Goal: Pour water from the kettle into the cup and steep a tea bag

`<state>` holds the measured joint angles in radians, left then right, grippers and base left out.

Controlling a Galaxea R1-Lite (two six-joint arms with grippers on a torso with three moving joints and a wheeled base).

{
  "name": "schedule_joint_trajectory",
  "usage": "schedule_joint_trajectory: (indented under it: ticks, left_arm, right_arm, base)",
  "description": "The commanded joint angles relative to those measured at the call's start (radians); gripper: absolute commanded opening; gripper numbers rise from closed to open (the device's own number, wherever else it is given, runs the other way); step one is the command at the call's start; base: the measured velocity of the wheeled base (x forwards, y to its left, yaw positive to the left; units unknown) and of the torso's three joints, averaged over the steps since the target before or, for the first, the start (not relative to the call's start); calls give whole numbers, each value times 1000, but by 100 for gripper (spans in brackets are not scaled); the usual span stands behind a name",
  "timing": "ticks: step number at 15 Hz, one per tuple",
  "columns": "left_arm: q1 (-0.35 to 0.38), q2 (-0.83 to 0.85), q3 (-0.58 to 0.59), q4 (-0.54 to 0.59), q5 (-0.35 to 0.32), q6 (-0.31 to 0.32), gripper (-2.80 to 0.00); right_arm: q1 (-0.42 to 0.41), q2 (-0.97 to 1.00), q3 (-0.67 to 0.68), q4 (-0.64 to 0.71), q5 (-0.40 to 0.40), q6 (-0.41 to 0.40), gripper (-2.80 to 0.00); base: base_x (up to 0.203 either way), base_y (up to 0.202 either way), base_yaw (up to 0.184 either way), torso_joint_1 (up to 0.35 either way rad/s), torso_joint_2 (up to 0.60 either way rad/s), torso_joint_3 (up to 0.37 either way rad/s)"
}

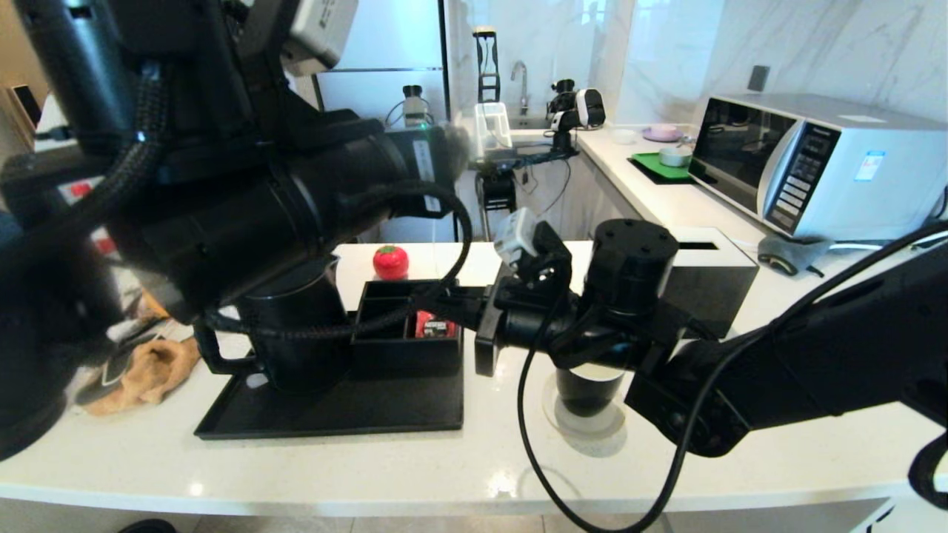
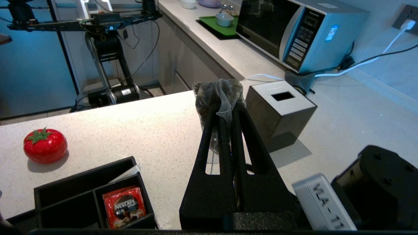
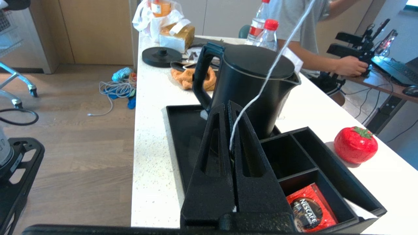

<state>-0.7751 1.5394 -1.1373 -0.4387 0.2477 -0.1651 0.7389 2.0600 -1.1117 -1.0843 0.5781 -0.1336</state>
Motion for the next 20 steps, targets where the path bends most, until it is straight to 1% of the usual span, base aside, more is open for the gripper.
schedule_joint_trajectory:
  ticks: [1, 3, 4, 6, 7, 9, 10, 15, 17, 20]
  left_arm:
    - [-5, -29, 20, 0, 2, -1, -280]
    - [-33, -65, 49, 4, 4, -2, -280]
    - [-58, -89, 76, 6, 6, -2, -280]
    - [-113, -132, 134, 8, 12, -2, -280]
    - [-148, -146, 152, 8, 24, -2, -280]
    - [-214, -160, 177, 8, 79, -2, -280]
    - [-234, -162, 185, 9, 101, -2, -280]
    - [-243, -194, 274, 9, 105, -1, -280]
    - [-241, -211, 317, 8, 105, -1, -280]
    - [-228, -213, 349, 8, 104, -2, -280]
  right_arm:
    - [-2, -3, -5, -8, 0, 2, -280]
    - [-4, -2, -15, -8, -28, 3, -280]
    - [-6, -1, -28, -7, -44, 3, -280]
    - [-17, 0, -48, -6, -49, 19, -280]
    - [-23, -1, -59, -6, -51, 30, -280]
    - [-40, -1, -88, -4, -62, 37, -280]
    - [-50, -1, -101, -2, -65, 38, -280]
    - [-81, -9, -117, -3, -69, 39, -280]
    - [-86, -15, -117, -3, -69, 39, -280]
    - [-87, -15, -125, -3, -69, 39, -280]
  base:
    - [0, 0, 0, 0, 0, 0]
    - [0, 0, 0, 0, 0, 0]
    - [0, 0, 0, 0, 0, 0]
    - [0, 0, 0, 0, 0, 0]
    - [0, 0, 0, 0, 0, 0]
    - [0, 0, 0, 0, 0, 0]
    - [0, 0, 0, 0, 0, 0]
    - [0, 0, 0, 0, 0, 0]
    - [0, 0, 0, 0, 0, 0]
    - [0, 0, 0, 0, 0, 0]
